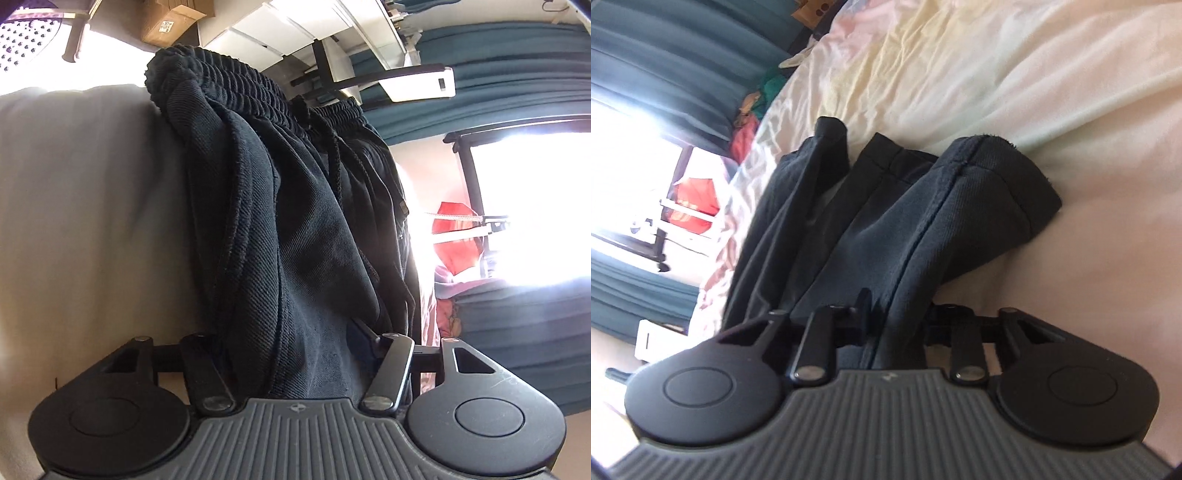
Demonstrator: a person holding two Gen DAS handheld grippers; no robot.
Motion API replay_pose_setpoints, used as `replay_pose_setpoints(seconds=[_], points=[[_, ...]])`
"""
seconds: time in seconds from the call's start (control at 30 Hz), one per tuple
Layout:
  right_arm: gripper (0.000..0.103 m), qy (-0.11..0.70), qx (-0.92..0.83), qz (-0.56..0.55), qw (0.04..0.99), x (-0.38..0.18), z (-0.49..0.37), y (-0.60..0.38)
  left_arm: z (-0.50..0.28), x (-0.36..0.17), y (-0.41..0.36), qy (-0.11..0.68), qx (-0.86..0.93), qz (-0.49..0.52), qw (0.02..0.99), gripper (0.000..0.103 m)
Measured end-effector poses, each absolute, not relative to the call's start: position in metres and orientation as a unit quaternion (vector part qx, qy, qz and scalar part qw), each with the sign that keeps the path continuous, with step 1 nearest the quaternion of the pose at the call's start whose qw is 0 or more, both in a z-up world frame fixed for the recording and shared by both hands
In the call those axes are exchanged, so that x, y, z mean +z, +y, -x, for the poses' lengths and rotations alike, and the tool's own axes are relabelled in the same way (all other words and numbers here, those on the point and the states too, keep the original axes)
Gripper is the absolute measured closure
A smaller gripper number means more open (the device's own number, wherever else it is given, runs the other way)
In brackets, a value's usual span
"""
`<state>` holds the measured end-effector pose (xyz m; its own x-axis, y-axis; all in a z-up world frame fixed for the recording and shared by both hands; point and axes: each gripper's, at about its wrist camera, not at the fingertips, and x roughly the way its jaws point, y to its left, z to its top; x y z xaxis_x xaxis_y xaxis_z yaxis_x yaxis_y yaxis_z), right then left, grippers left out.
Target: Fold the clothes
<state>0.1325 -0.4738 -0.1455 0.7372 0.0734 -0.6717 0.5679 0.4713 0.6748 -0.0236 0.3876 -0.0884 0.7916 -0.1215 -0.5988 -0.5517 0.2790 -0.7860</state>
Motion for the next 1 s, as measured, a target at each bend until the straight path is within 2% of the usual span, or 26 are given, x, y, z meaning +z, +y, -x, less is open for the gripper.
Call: replay_pose_setpoints(seconds=[0.03, 0.07, 0.13, 0.37, 0.5, 0.73, 0.83, 1.0], points=[[0.092, 0.321, -0.168, -0.488, 0.794, -0.144, -0.132, -0.470, 0.020, -0.086, 0.386, 0.301, 0.153, 0.565, 0.753, 0.075], [0.093, 0.312, -0.177, -0.484, 0.799, -0.141, -0.131, -0.465, 0.017, -0.082, 0.384, 0.314, 0.161, 0.543, 0.762, 0.083], [0.093, 0.291, -0.176, -0.476, 0.811, -0.130, -0.124, -0.463, 0.014, -0.076, 0.383, 0.323, 0.165, 0.518, 0.775, 0.090], [0.094, 0.234, -0.161, -0.461, 0.841, -0.085, -0.108, -0.461, 0.029, -0.023, 0.387, 0.273, 0.125, 0.509, 0.807, 0.093], [0.094, 0.221, -0.154, -0.456, 0.848, -0.054, -0.148, -0.461, 0.000, 0.024, 0.390, 0.247, 0.110, 0.498, 0.824, 0.094], [0.094, 0.239, -0.162, -0.393, 0.873, -0.012, -0.288, -0.450, -0.175, 0.077, 0.378, 0.254, 0.130, 0.422, 0.860, 0.093], [0.094, 0.264, -0.174, -0.355, 0.880, -0.018, -0.356, -0.441, -0.260, 0.067, 0.375, 0.274, 0.149, 0.386, 0.868, 0.093], [0.094, 0.307, -0.201, -0.292, 0.883, -0.058, -0.448, -0.424, -0.384, 0.015, 0.369, 0.329, 0.170, 0.346, 0.862, 0.093]])
